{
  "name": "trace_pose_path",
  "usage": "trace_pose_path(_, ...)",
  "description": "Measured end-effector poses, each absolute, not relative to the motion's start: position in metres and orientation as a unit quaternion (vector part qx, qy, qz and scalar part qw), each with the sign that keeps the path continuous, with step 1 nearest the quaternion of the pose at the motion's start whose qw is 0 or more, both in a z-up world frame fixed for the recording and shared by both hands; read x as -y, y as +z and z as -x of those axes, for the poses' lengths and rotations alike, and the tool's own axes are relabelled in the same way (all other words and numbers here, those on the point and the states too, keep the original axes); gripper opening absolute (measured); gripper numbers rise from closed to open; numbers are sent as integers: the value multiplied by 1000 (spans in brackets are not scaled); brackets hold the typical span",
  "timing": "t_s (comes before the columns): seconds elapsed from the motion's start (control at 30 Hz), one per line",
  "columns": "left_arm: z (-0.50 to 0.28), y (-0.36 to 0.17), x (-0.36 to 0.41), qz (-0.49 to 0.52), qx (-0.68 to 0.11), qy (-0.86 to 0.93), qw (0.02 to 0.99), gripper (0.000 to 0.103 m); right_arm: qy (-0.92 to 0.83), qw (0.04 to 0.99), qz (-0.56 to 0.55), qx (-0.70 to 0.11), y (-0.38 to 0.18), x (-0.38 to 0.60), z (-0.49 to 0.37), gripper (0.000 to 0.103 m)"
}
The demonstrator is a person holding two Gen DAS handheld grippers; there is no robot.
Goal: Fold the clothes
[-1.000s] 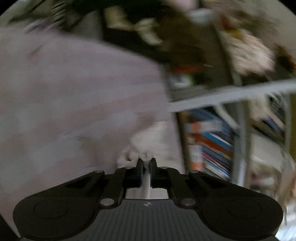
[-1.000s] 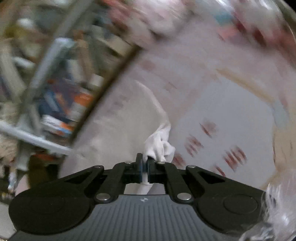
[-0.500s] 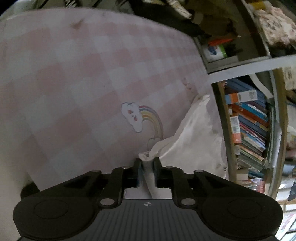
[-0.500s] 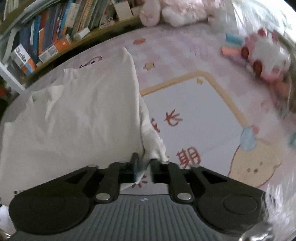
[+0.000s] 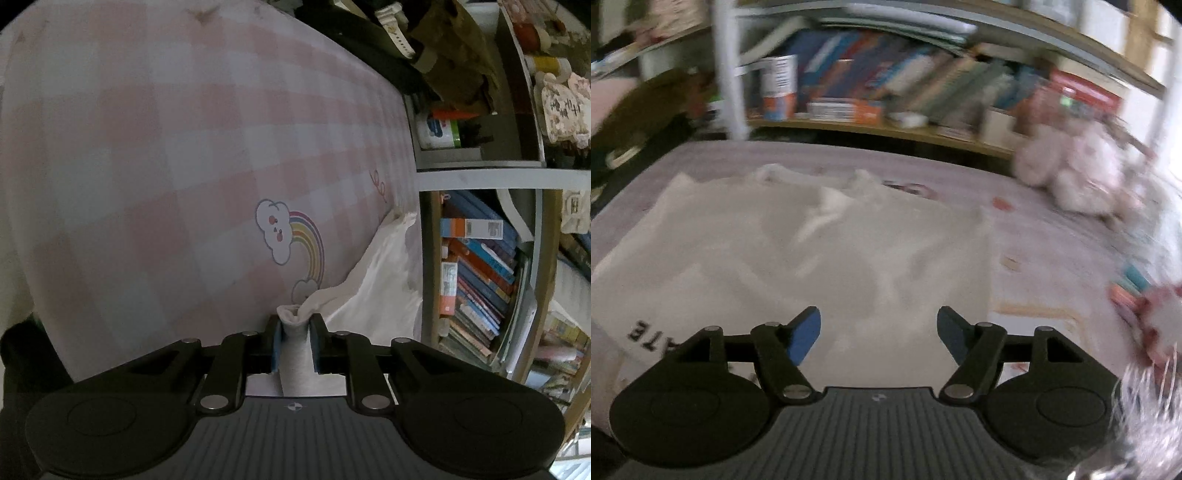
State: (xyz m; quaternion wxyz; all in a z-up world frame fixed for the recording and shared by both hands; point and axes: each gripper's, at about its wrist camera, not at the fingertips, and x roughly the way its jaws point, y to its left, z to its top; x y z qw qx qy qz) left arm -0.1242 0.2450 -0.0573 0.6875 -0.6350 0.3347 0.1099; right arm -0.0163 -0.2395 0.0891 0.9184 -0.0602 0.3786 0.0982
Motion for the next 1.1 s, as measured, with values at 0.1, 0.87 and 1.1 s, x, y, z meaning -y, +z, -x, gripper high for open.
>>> trace_pose_path(0.1,124,-54,-243,628,-338,116,691,18,148,912,55,-378,91,218,7,69)
trace_pose_path(0.87,113,-47,-223,618,-322,165,698,18,241,859,83,-444,49,202,-4,79)
trace_pose_path(1.1,111,-42,-217,604,-325,179,706,18,273,845,99,-448,38,205,4,79)
